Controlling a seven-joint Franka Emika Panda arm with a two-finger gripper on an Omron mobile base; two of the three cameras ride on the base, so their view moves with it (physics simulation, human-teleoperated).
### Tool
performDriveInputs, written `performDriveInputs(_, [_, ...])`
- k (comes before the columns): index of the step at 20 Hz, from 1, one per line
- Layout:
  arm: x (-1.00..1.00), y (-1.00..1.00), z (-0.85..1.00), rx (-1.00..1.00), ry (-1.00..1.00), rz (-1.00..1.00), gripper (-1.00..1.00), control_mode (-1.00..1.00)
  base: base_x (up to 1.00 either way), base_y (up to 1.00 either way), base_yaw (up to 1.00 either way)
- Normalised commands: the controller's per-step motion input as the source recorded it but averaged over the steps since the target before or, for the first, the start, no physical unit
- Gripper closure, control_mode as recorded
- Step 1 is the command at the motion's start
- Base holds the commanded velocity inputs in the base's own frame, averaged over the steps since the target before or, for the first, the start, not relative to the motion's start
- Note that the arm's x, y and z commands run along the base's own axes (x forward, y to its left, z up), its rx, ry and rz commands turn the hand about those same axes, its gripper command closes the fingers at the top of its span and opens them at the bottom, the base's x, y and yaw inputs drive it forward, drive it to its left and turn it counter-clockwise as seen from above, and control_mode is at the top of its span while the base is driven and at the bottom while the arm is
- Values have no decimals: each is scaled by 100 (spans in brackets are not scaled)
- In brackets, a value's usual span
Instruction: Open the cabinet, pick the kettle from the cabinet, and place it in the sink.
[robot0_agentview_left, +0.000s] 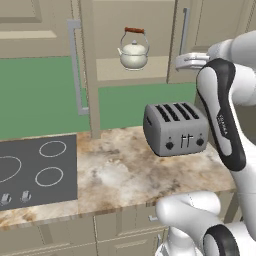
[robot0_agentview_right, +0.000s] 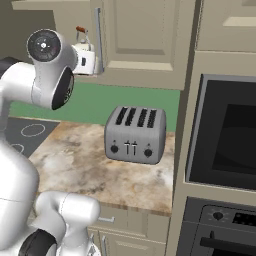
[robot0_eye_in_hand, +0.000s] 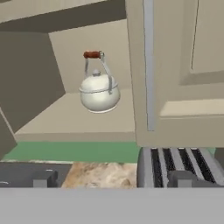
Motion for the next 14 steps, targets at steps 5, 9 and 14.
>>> performDriveInputs(5, [23, -19, 8, -17, -11, 0, -100, -100, 0, 0, 0])
performDriveInputs(9, [31, -15, 6, -15, -4, -9, -100, -100, 0, 0, 0])
performDriveInputs(14, [38, -15, 10, -8, 2, -17, -100, -100, 0, 0, 0])
